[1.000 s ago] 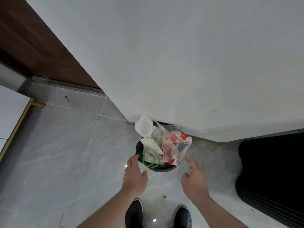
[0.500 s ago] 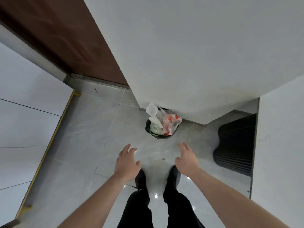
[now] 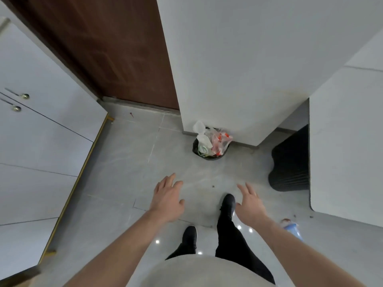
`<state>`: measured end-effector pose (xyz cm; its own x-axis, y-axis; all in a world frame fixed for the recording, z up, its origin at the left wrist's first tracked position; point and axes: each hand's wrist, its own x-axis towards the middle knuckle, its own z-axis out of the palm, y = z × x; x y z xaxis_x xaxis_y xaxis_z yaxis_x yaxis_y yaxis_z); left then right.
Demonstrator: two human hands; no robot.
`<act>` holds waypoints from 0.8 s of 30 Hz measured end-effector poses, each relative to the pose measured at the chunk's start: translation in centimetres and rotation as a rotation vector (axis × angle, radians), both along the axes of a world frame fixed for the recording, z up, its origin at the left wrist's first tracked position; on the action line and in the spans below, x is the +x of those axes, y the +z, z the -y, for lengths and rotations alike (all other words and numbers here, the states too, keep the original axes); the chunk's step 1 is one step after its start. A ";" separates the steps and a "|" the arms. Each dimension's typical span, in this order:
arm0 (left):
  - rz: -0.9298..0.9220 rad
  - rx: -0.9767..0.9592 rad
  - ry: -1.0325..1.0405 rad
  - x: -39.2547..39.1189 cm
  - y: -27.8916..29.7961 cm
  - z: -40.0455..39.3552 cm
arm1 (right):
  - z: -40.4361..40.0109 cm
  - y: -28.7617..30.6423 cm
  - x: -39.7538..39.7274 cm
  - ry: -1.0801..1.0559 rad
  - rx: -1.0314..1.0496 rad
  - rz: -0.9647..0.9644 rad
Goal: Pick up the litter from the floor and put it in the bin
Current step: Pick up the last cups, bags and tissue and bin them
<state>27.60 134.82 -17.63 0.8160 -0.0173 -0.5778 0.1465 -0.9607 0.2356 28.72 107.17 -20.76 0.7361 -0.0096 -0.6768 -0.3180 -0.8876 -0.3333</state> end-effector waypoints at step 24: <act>0.146 -0.005 -0.330 -20.0 5.4 21.4 | 22.1 6.7 -33.3 -0.240 -0.020 0.153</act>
